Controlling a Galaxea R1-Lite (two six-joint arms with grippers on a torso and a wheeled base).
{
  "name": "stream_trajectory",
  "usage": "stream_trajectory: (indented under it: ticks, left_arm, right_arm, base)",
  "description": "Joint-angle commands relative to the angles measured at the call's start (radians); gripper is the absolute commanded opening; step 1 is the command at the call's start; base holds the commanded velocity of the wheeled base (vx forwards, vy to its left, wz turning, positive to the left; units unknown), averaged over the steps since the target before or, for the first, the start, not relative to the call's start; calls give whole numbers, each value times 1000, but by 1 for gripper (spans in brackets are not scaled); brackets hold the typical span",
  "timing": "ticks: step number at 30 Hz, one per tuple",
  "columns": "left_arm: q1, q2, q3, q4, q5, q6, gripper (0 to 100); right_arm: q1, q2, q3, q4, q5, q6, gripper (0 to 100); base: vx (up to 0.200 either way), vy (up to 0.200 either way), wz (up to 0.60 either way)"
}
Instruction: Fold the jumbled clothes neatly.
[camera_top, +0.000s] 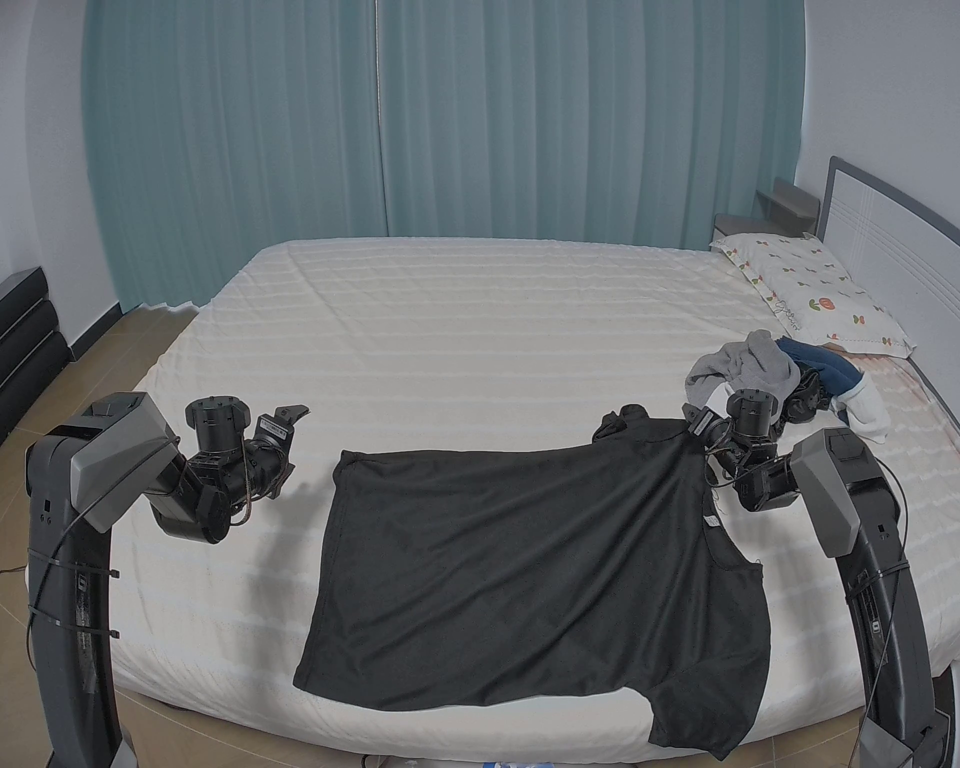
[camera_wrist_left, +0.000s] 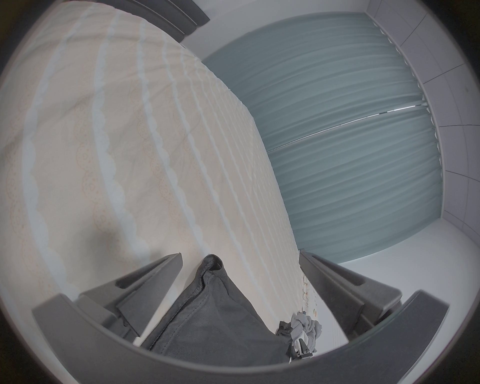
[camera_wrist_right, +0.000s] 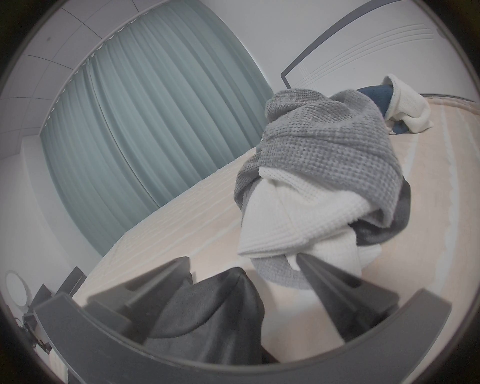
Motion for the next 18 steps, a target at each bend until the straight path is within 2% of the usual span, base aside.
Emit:
stream_trajectory:
  ticks: [1,2,3,7,8,9,13,14,18]
  left_arm:
    - [0,-5,9,-2,1,-2,100]
    - [0,-5,10,-2,-1,-2,100]
    - [0,-7,17,-5,-1,-2,100]
    - [0,-8,30,-17,-1,-3,100]
    - [0,-8,32,-19,-1,-3,100]
    - [0,-10,43,-33,-1,-3,100]
    - [-6,-25,75,-63,-1,-3,100]
    - [-6,-25,75,-63,-1,-3,100]
    - [-29,-91,141,-77,-1,1,100]
  right_arm:
    - [-4,-136,180,-14,3,49,100]
    - [-4,-145,195,-15,7,55,100]
    - [-4,-205,298,-43,47,85,100]
    - [-8,-326,525,-167,113,91,100]
    - [-8,-329,533,-172,115,91,100]
    - [-15,-381,631,-219,125,91,100]
    - [-39,-499,821,-255,145,99,100]
    - [-39,-499,821,-255,145,99,100]
    - [-33,-651,1122,-290,167,122,100]
  base:
    - [0,0,0]
    - [0,0,0]
    - [0,0,0]
    - [0,0,0]
    - [0,0,0]
    - [0,0,0]
    - [0,0,0]
    - [0,0,0]
    - [0,0,0]
